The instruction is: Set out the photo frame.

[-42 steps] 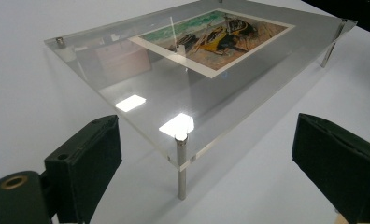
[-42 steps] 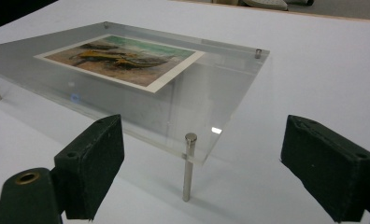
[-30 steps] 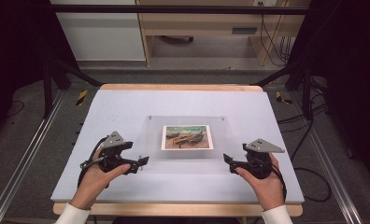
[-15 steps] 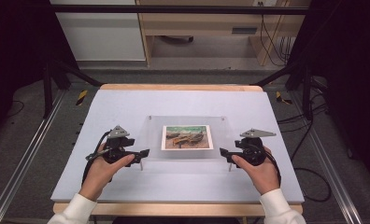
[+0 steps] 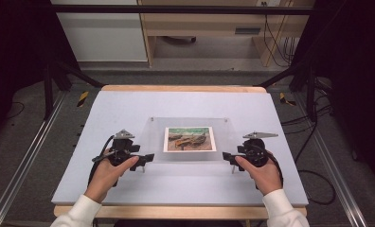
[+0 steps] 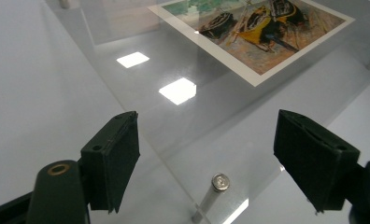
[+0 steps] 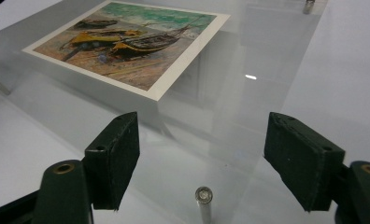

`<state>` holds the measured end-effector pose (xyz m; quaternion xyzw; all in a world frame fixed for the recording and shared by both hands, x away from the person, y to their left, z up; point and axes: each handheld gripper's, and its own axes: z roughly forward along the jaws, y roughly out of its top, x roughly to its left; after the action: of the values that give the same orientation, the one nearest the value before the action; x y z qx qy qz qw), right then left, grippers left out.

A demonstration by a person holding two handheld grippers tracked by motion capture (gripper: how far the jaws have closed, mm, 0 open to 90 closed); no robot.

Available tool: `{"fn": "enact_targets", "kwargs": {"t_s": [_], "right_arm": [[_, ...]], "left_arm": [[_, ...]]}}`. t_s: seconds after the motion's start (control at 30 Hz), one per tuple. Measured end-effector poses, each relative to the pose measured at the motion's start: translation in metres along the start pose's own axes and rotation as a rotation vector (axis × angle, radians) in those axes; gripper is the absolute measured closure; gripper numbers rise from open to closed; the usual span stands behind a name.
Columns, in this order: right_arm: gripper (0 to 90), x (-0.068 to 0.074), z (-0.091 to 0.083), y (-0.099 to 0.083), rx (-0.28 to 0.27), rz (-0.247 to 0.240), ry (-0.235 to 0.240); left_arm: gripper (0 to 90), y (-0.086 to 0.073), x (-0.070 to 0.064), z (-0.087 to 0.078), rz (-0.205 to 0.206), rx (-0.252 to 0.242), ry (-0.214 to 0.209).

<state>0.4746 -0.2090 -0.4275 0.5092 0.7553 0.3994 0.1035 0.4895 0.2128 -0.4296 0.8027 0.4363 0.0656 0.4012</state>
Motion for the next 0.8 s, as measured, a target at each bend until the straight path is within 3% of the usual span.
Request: {"fn": "enact_targets", "kwargs": {"t_s": [0.03, 0.2, 0.23, 0.67, 0.8], "right_arm": [[25.5, -0.0007, 0.0006, -0.0016, 0.005, 0.005, 0.008], [24.5, -0.0023, 0.0021, -0.0045, 0.017, 0.026, 0.017], [23.5, -0.0033, 0.0029, -0.0044, 0.019, 0.033, 0.022], [19.9, -0.0078, 0.0076, -0.0038, 0.037, 0.092, 0.050], [19.9, -0.0102, 0.0075, -0.0057, 0.045, 0.134, 0.073]], "left_arm": [[20.5, -0.0003, 0.0008, 0.0012, -0.018, 0.003, -0.011], [20.0, -0.0001, 0.0014, 0.0018, -0.028, 0.006, -0.014], [19.6, -0.0006, 0.0029, 0.0022, -0.047, 0.009, -0.023], [16.2, -0.0045, 0.0085, 0.0053, -0.105, 0.003, -0.061], [15.9, -0.0053, 0.0098, 0.0061, -0.118, 0.000, -0.069]]}}
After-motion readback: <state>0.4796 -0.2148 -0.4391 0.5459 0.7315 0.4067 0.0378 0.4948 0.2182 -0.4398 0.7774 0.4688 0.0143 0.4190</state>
